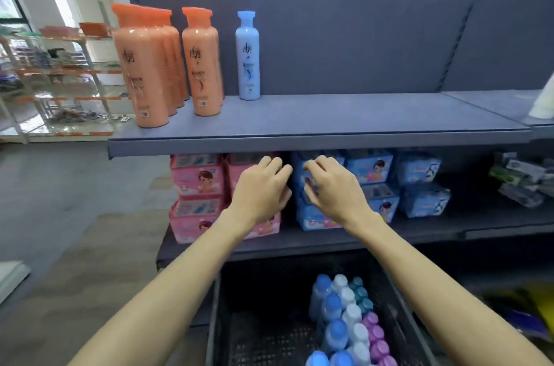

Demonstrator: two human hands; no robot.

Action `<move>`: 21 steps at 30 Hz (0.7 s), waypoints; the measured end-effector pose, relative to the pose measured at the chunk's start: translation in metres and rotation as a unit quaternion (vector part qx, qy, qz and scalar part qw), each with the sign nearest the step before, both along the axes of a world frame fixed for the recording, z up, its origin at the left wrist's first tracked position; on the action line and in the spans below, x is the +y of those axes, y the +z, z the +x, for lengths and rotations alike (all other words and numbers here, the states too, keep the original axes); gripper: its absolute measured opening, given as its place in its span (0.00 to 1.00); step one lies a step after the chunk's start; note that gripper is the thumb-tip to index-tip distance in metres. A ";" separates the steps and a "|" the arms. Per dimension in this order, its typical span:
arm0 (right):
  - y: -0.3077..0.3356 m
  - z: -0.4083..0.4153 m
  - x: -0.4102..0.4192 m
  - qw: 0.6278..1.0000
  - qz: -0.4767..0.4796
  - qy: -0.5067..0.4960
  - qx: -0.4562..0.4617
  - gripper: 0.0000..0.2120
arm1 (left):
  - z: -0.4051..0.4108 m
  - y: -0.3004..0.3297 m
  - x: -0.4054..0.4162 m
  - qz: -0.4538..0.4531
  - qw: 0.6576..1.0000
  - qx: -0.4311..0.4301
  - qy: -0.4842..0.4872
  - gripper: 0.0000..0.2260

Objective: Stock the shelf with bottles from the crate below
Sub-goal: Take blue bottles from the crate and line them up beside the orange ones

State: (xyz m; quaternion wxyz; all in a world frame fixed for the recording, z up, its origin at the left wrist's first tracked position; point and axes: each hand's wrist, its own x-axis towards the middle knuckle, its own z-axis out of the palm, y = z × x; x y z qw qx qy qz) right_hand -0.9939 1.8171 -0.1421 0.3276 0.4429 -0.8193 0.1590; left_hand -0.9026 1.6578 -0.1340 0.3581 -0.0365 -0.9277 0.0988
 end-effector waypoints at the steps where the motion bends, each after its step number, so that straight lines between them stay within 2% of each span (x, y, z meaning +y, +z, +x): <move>1: -0.014 0.002 0.007 1.000 0.018 -0.005 -0.019 0.11 | 0.001 -0.012 0.006 0.008 1.000 -0.018 0.004 0.10; 7: -0.103 0.022 0.040 0.988 0.089 -0.032 -0.124 0.10 | 0.022 -0.105 0.045 0.047 0.990 -0.130 0.008 0.12; 12: -0.176 0.048 0.064 0.959 0.160 -0.050 -0.229 0.13 | 0.054 -0.186 0.074 0.077 0.965 -0.250 0.019 0.13; 15: -0.213 0.066 0.074 0.918 0.247 -0.063 -0.304 0.15 | 0.071 -0.222 0.086 0.087 0.943 -0.321 0.026 0.14; 18: -0.249 0.083 0.083 0.857 0.318 -0.083 -0.396 0.19 | 0.087 -0.245 0.094 0.115 0.912 -0.390 0.061 0.10; 21: -0.281 0.093 0.090 0.806 0.357 -0.093 -0.463 0.25 | 0.097 -0.259 0.098 0.130 0.899 -0.409 0.084 0.11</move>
